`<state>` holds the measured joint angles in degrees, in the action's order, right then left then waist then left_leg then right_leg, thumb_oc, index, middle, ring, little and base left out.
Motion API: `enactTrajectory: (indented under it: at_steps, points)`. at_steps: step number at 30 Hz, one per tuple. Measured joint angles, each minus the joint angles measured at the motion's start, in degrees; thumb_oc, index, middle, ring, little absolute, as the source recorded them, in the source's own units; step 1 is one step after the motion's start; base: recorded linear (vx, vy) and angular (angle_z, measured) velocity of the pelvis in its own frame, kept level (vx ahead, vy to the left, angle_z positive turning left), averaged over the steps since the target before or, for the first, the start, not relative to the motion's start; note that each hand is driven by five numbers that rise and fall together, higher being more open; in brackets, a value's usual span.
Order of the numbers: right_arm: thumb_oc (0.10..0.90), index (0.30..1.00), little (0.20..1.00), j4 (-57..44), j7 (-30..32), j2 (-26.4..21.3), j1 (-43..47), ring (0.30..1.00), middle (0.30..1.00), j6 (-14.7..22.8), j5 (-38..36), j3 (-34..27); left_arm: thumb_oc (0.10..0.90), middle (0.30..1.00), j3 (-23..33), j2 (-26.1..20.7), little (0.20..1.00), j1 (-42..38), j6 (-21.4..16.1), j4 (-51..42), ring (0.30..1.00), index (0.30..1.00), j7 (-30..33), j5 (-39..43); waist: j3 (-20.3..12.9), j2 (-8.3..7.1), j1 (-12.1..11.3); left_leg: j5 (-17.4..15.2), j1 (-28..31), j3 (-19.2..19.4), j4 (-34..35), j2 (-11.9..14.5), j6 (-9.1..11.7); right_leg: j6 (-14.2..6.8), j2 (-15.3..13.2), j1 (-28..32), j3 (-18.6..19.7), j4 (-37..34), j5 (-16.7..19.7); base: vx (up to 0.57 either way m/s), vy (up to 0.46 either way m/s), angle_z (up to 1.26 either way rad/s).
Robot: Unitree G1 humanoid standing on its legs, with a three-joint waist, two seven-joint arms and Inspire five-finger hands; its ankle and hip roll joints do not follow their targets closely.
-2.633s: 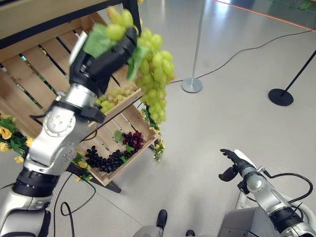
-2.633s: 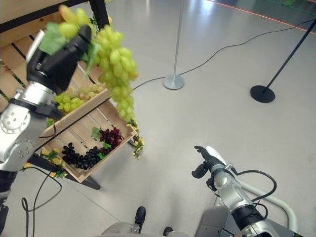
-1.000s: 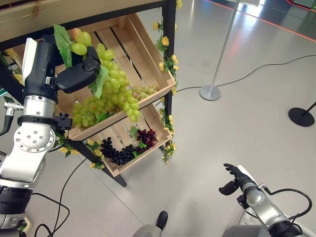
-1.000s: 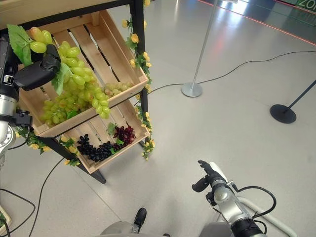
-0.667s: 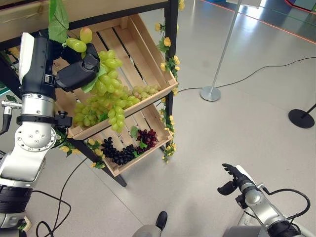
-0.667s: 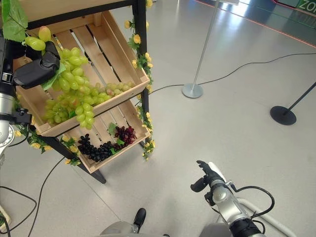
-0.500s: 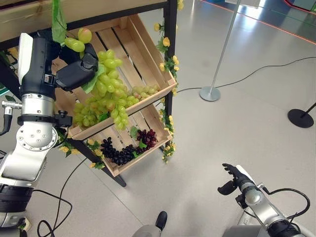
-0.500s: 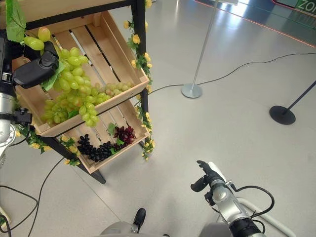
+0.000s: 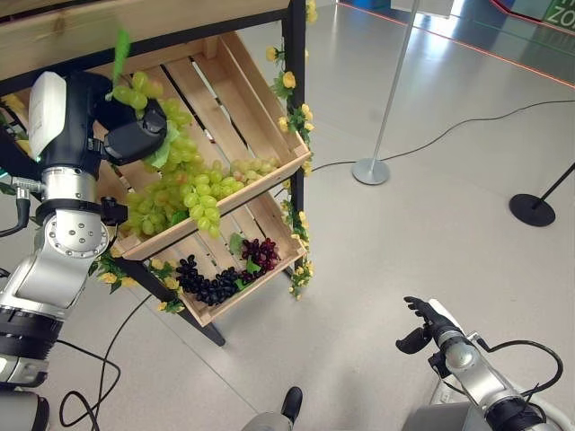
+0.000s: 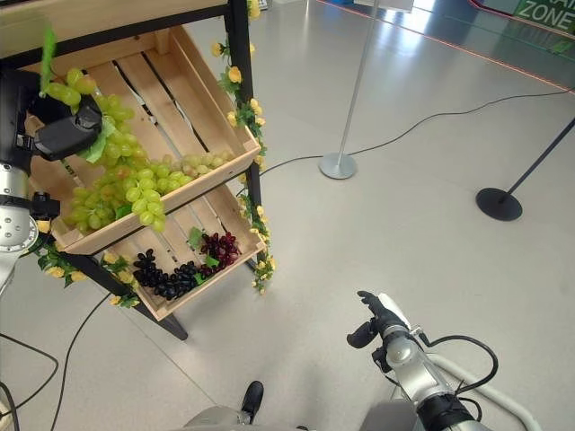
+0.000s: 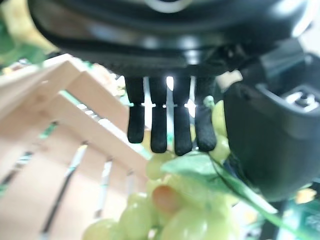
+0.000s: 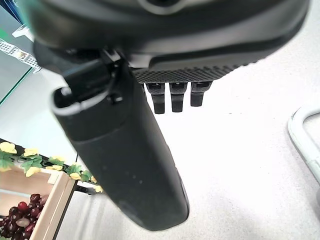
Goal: Pick up the fruits from the basket on one side to the basket on the other side
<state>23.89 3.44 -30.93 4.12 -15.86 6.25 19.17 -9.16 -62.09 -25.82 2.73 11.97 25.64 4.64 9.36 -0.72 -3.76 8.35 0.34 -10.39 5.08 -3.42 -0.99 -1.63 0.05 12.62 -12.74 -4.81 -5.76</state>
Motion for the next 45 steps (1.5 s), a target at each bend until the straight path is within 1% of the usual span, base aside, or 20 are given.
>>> enactTrajectory:
  at_steps: [2,4,6,10,15,19,20,21,24,39,42,45]
  points:
    - [0.8,0.9,0.9,0.1,0.0,-0.1,0.0,0.9,0.9,0.0,0.0,0.0,0.4,0.3,0.0,0.0,0.3,-1.1,2.1,3.7,0.3,0.3,0.0,-0.1,0.0,0.0,1.0,0.1,0.0,0.1,0.0,0.0,-0.2,0.0,-0.1,-0.1,0.0,0.0,0.0,0.0,0.0,0.0]
    - [0.8,0.9,0.9,0.3,0.0,-0.1,0.0,0.9,0.9,0.0,0.0,0.0,0.4,0.3,0.0,-0.1,0.3,-1.7,3.1,5.4,0.3,0.3,-0.2,-1.2,0.0,0.0,1.3,0.1,0.0,0.2,0.0,0.0,-0.2,0.0,-0.1,-0.1,0.1,0.0,0.0,0.0,0.003,-0.02]
    - [0.8,0.9,0.9,0.3,0.0,-0.1,0.0,0.9,0.9,0.0,0.0,0.0,0.4,0.3,0.0,-0.4,0.3,-1.8,3.2,5.9,0.3,0.3,-1.1,-3.8,0.0,0.0,1.5,0.1,0.0,0.4,0.0,0.0,-0.2,0.0,-0.1,-0.2,0.3,0.0,0.0,-0.01,0.008,-0.05]
    - [0.8,0.9,0.9,0.5,-0.1,-0.2,0.0,0.9,0.9,0.0,0.0,0.1,0.4,0.3,-2.9,-1.6,0.3,-3.3,3.4,5.9,0.3,0.3,-3.0,-6.7,0.0,0.0,1.6,0.1,0.1,0.9,0.0,0.1,-0.2,0.0,-0.1,-0.2,0.9,0.0,0.0,0.0,0.007,-0.06]
    - [0.8,0.9,0.9,0.5,-0.4,-0.2,0.0,0.9,0.9,0.0,0.0,0.2,0.4,0.3,-3.4,-1.6,0.3,-3.5,5.6,6.6,0.3,0.3,-4.5,-7.8,0.0,0.04,2.6,0.1,0.2,1.2,0.0,0.2,-0.3,0.0,-0.1,-0.2,1.2,0.0,0.1,0.0,0.003,-0.02]
    - [0.8,0.9,0.9,0.5,-0.5,-0.2,0.0,0.9,0.9,0.1,0.0,0.2,0.4,0.3,-4.6,-1.6,0.3,-6.9,7.6,10.4,0.3,0.3,-6.8,-7.8,-0.1,0.07,2.9,0.1,0.3,1.4,0.0,0.3,-0.3,0.0,-0.1,-0.2,1.3,0.0,0.1,0.0,0.0,0.0]
    - [0.8,0.9,0.9,0.5,-0.5,-0.3,0.0,0.9,0.9,0.1,0.0,0.2,0.656,0.684,-4.7,-1.6,0.684,-7.6,8.2,11.5,0.684,0.684,-7.6,-7.7,-0.1,0.16,3.0,0.1,0.3,1.4,0.0,0.3,-0.2,0.0,-0.1,-0.2,1.3,0.0,0.1,0.0,0.0,0.0]
    - [0.8,0.9,0.9,0.5,-0.5,-0.3,0.0,0.9,0.9,0.1,0.0,0.2,0.8,0.9,-4.7,-1.6,0.9,-7.7,8.4,11.7,0.9,0.9,-7.8,-7.7,-0.1,0.21,3.0,0.1,0.3,1.4,0.0,0.3,-0.3,0.0,-0.1,-0.2,1.4,0.0,0.1,0.0,0.0,0.0]
    - [0.8,0.9,0.9,0.5,-0.5,-0.3,0.0,0.9,0.9,0.1,0.0,0.2,0.8,0.9,-4.7,-1.6,0.9,-7.7,8.7,11.6,0.9,0.9,-8.2,-5.9,-0.2,0.27,3.0,0.1,0.3,1.5,0.0,0.3,-0.3,0.0,-0.1,-0.2,1.4,0.0,0.1,0.0,0.0,0.0]
    - [0.8,0.9,0.9,0.5,-0.5,-0.3,0.0,0.9,0.9,0.1,0.0,0.3,0.8,0.9,-4.7,-1.6,0.9,-7.7,8.7,8.2,0.9,0.9,-8.1,-5.7,-0.2,0.28,2.7,0.0,0.2,1.4,0.0,0.2,-0.3,0.0,0.0,-0.2,1.4,0.0,0.1,0.0,0.0,0.0]
    - [0.8,0.9,0.9,0.5,-0.5,-0.3,0.0,0.9,0.9,0.1,0.0,0.3,0.8,0.9,-4.7,-1.6,0.9,-7.6,8.7,6.4,0.9,0.9,-8.1,-4.0,-0.2,0.28,2.6,0.0,0.2,1.4,0.0,0.2,-0.3,0.0,0.0,-0.2,1.3,0.0,0.1,0.0,0.0,0.0]
    - [0.8,0.9,0.9,0.5,-0.5,-0.3,0.0,0.9,0.9,0.1,0.0,0.2,0.8,0.9,-3.6,-1.5,0.9,-6.5,8.3,2.7,0.9,0.9,-8.0,-3.8,-0.2,0.28,2.1,0.0,0.2,1.3,0.0,0.2,-0.3,0.0,-0.1,-0.2,1.3,0.0,0.1,0.0,0.0,0.0]
